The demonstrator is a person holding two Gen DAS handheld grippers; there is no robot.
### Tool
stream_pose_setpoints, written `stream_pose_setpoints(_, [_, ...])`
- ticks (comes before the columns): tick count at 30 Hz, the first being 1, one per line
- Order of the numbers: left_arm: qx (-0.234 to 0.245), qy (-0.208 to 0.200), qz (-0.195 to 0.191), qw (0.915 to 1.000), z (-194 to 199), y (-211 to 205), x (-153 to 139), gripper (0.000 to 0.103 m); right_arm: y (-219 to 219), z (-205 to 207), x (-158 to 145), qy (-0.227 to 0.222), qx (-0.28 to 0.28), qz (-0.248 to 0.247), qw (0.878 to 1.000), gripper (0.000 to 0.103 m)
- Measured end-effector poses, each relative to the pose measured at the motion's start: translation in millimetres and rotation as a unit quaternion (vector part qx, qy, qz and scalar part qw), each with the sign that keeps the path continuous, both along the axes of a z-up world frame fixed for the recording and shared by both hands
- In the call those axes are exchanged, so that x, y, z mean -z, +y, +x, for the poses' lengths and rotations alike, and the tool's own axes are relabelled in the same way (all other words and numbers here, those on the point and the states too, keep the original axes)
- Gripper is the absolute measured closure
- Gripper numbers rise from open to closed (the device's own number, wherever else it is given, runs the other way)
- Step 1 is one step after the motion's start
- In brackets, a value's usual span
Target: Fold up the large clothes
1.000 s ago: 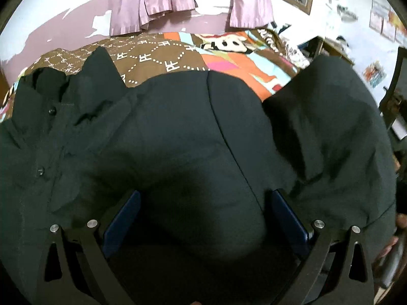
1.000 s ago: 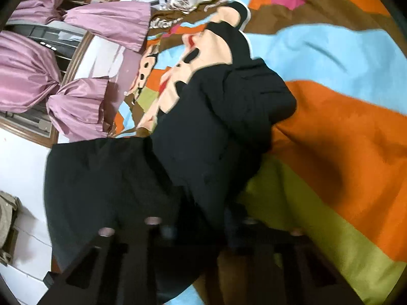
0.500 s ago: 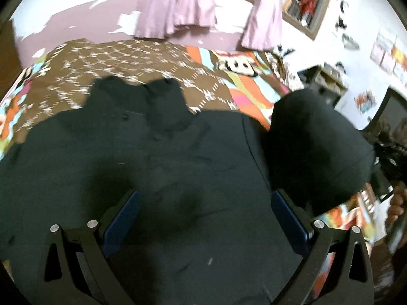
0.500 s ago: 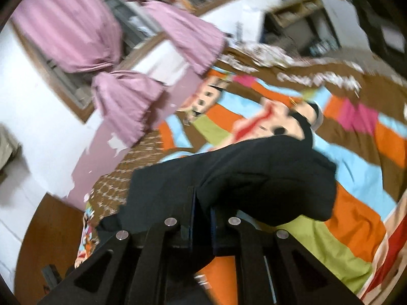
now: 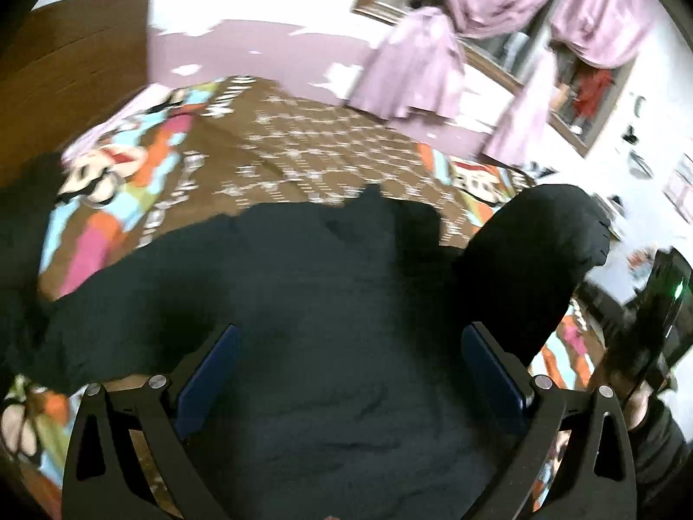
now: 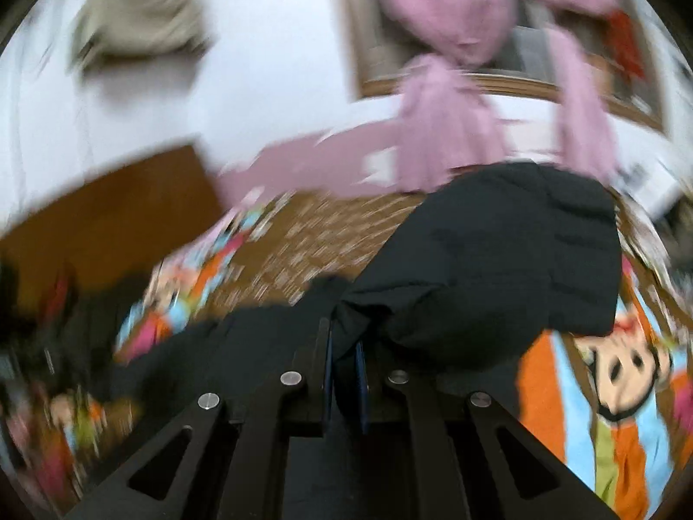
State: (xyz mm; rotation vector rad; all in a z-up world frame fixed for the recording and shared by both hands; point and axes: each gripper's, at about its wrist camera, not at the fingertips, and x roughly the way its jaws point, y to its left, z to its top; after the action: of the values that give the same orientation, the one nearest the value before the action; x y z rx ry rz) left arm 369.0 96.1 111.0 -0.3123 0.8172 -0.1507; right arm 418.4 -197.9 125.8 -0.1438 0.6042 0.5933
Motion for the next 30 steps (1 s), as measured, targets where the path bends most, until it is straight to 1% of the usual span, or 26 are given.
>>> stream_pose_setpoints(2, [-0.022, 0.01, -0.007, 0.9997, -9.4, 20.7, 1.0, 0.003, 39.3, -7.8, 29.4, 0.006, -0.045, -0.06, 0.997, 0.094])
stream_pose_setpoints(3, [-0.031, 0.014, -0.01, 0.9994, -12.9, 31.0, 2.1, 0.003, 50.5, -13.3, 41.7, 0.008, -0.058, -0.081, 0.995, 0.094])
stream_pose_setpoints(4, [-0.039, 0.018, -0.014, 0.999, -16.4, 38.8, 4.4, 0.003, 67.4, -18.5, 62.6, 0.013, -0.078, -0.116, 0.99, 0.094])
stream_pose_setpoints(7, [-0.05, 0.027, -0.022, 0.9981, -18.8, 53.9, 20.2, 0.003, 95.3, -32.0, 114.1, 0.025, -0.116, -0.183, 0.976, 0.094])
stream_pose_setpoints(8, [-0.051, 0.027, -0.026, 0.998, -18.1, 56.8, 26.0, 0.003, 100.8, -33.7, 131.7, 0.033, -0.126, -0.194, 0.972, 0.094])
stream_pose_setpoints(10, [-0.053, 0.028, -0.041, 0.9973, -11.9, 58.1, 44.1, 0.003, 103.5, -34.8, 156.5, 0.055, -0.135, -0.203, 0.968, 0.093])
stream_pose_setpoints(13, [-0.05, 0.029, -0.066, 0.9961, 2.5, 55.5, 74.1, 0.003, 103.0, -41.6, 180.1, 0.071, -0.154, -0.212, 0.963, 0.088])
stream_pose_setpoints(14, [-0.049, 0.027, -0.073, 0.9958, 6.9, 55.8, 83.4, 0.003, 101.0, -43.4, 183.5, 0.07, -0.162, -0.21, 0.962, 0.086])
stream_pose_setpoints(15, [-0.046, 0.026, -0.078, 0.9956, 11.5, 54.2, 92.5, 0.003, 96.8, -43.6, 185.2, 0.07, -0.173, -0.205, 0.961, 0.081])
stream_pose_setpoints(16, [-0.044, 0.025, -0.081, 0.9954, 17.6, 50.5, 101.1, 0.003, 88.5, -44.8, 185.4, 0.072, -0.186, -0.189, 0.962, 0.073])
stream_pose_setpoints(17, [-0.041, 0.024, -0.081, 0.9956, 24.2, 46.1, 110.7, 0.003, 79.8, -49.1, 182.7, 0.074, -0.194, -0.168, 0.964, 0.068])
stream_pose_setpoints(18, [-0.04, 0.023, -0.079, 0.9958, 31.2, 43.9, 119.0, 0.003, 69.4, -51.3, 177.1, 0.075, -0.202, -0.142, 0.966, 0.056])
stream_pose_setpoints(19, [-0.037, 0.019, -0.078, 0.9961, 36.5, 39.3, 127.1, 0.003, 57.9, -52.4, 171.9, 0.074, -0.204, -0.117, 0.969, 0.04])
stream_pose_setpoints(20, [-0.037, 0.017, -0.079, 0.996, 39.8, 36.6, 133.3, 0.003, 52.9, -52.4, 168.3, 0.071, -0.202, -0.104, 0.971, 0.035])
stream_pose_setpoints(22, [-0.039, 0.016, -0.088, 0.9952, 42.8, 32.2, 143.8, 0.003, 36.4, -54.6, 158.5, 0.064, -0.196, -0.08, 0.975, 0.035])
stream_pose_setpoints(23, [-0.041, 0.017, -0.09, 0.995, 44.2, 32.4, 147.3, 0.003, 30.7, -55.1, 154.7, 0.061, -0.19, -0.075, 0.977, 0.035])
stream_pose_setpoints(24, [-0.043, 0.018, -0.082, 0.9955, 43.7, 31.4, 150.6, 0.003, 22.0, -53.9, 148.7, 0.05, -0.17, -0.073, 0.981, 0.035])
stream_pose_setpoints(26, [-0.044, 0.014, -0.054, 0.9975, 42.1, 28.4, 155.4, 0.003, 8.5, -43.1, 140.4, 0.034, -0.13, -0.07, 0.989, 0.032])
stream_pose_setpoints(27, [-0.043, 0.013, -0.038, 0.9983, 41.4, 24.6, 158.1, 0.003, 4.6, -36.4, 138.2, 0.032, -0.114, -0.068, 0.991, 0.028])
stream_pose_setpoints(28, [-0.041, 0.014, -0.019, 0.9989, 40.1, 19.9, 161.1, 0.003, -1.8, -24.9, 135.9, 0.031, -0.085, -0.065, 0.994, 0.024])
stream_pose_setpoints(30, [-0.035, 0.015, 0.02, 0.9991, 39.2, 10.2, 168.1, 0.003, -11.7, 4.2, 137.2, 0.05, -0.038, -0.049, 0.997, 0.015])
